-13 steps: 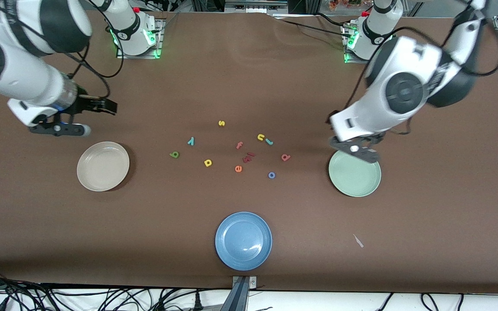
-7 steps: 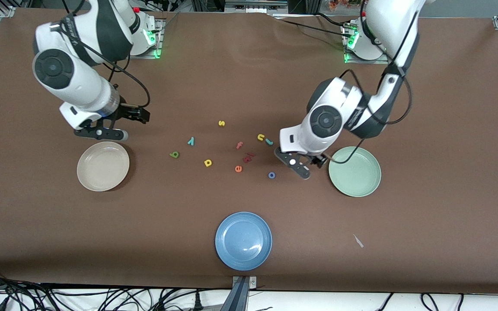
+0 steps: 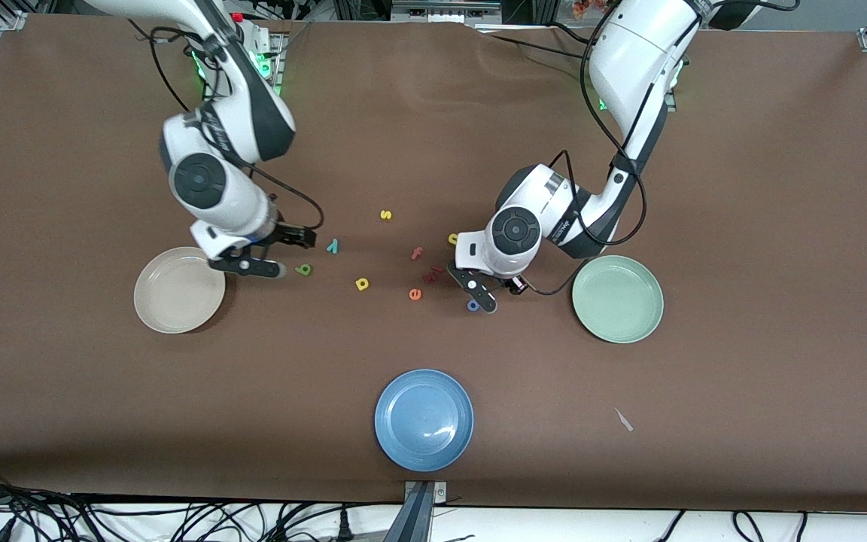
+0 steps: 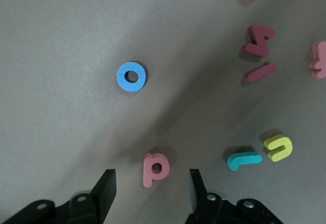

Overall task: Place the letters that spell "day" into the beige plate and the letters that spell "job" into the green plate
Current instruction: 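Lower the right gripper to cyan y while the left gripper reaches red p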

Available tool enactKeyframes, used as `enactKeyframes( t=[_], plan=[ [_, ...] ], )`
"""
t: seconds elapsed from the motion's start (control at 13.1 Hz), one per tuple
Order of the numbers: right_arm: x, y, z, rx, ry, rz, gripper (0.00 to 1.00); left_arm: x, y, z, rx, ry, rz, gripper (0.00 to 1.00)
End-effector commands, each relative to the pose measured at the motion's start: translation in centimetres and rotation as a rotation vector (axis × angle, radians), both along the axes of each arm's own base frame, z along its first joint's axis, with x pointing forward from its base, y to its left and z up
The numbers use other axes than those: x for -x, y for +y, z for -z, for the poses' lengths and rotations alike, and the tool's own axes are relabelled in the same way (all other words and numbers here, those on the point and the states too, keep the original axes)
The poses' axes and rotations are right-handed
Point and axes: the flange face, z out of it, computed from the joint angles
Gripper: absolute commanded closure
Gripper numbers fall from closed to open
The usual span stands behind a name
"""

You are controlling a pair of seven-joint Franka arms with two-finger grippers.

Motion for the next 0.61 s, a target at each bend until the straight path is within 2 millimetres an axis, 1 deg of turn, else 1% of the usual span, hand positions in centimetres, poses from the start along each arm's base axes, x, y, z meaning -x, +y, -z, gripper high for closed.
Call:
enactKeyframes(
  t=[0.0, 0.08, 0.15, 0.23, 0.3, 0.38, 0.46, 0.53],
  plan=[
    [-0.2, 1.5, 2.9, -0.015, -0.013, 0.012, 0.00, -0.5, 0.4, 0.5, 0.001, -0.002, 0.056, 0.34],
    [0.0, 1.6, 4.3, -0.020, -0.015, 0.011, 0.00, -0.3, 0.1, 1.1, 0.005, -0.005, 0.059, 0.34],
    [0.9, 2.4, 5.3, -0.028, -0.031, 0.001, 0.00, -0.3, 0.1, 1.7, 0.007, -0.009, 0.057, 0.34],
    [1.6, 2.6, 6.2, -0.036, -0.051, 0.020, 0.00, -0.2, 0.0, 2.0, 0.005, -0.007, 0.059, 0.33],
    [2.3, 2.8, 6.9, -0.042, -0.064, 0.027, 0.00, -0.1, 0.1, 2.6, -0.001, -0.002, 0.062, 0.33],
    [2.8, 3.5, 7.1, -0.044, -0.067, 0.027, 0.00, -0.1, 0.2, 2.7, -0.009, -0.011, 0.073, 0.34],
    [3.2, 3.9, 8.0, -0.037, -0.055, 0.028, 0.00, -0.1, 0.2, 2.8, -0.010, -0.023, 0.079, 0.34],
    [3.5, 4.3, 8.5, -0.039, -0.055, 0.023, 0.00, 0.1, 0.3, 3.4, -0.012, -0.021, 0.079, 0.34]
  ],
)
